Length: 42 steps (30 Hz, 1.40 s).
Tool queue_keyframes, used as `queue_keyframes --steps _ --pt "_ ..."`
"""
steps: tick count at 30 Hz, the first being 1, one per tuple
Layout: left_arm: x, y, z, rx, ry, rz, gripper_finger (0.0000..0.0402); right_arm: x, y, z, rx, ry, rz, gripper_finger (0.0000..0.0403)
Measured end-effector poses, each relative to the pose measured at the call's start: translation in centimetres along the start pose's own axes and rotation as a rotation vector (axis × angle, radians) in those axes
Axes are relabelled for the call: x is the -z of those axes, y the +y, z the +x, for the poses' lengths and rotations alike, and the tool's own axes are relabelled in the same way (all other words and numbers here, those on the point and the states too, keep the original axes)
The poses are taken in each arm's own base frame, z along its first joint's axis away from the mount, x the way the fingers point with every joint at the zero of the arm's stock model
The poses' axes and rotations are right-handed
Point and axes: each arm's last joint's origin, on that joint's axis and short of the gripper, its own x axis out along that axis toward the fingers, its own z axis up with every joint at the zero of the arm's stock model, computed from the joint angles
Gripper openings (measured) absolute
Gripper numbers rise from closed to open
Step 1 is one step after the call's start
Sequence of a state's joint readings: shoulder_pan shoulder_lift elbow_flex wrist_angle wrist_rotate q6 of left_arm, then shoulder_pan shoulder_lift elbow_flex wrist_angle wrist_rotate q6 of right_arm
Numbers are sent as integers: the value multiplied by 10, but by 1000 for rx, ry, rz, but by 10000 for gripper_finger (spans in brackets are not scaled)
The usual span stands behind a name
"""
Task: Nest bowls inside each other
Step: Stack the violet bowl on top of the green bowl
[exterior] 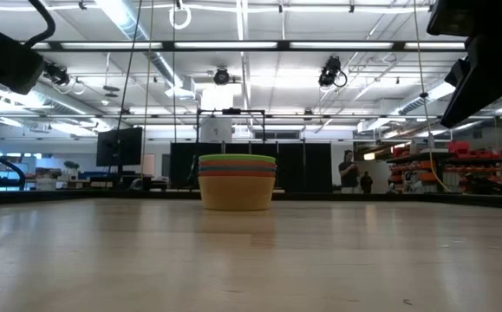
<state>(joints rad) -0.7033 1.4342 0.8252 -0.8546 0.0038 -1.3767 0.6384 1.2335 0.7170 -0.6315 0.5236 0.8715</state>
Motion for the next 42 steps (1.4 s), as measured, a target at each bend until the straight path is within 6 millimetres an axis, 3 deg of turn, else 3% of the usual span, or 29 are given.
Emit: queue_keyframes --steps 16,31,42 --pt "-1 7 7 -28 -25 2 21 0 0 0 -2 -2 -9 62" --pt "-31 15 6 -41 -44 94 7 -1 0 0 15 -21 -17 62" --pt "-64 5 -24 -17 -138 211 6 -1 -1 0 33 -41 -27 62"
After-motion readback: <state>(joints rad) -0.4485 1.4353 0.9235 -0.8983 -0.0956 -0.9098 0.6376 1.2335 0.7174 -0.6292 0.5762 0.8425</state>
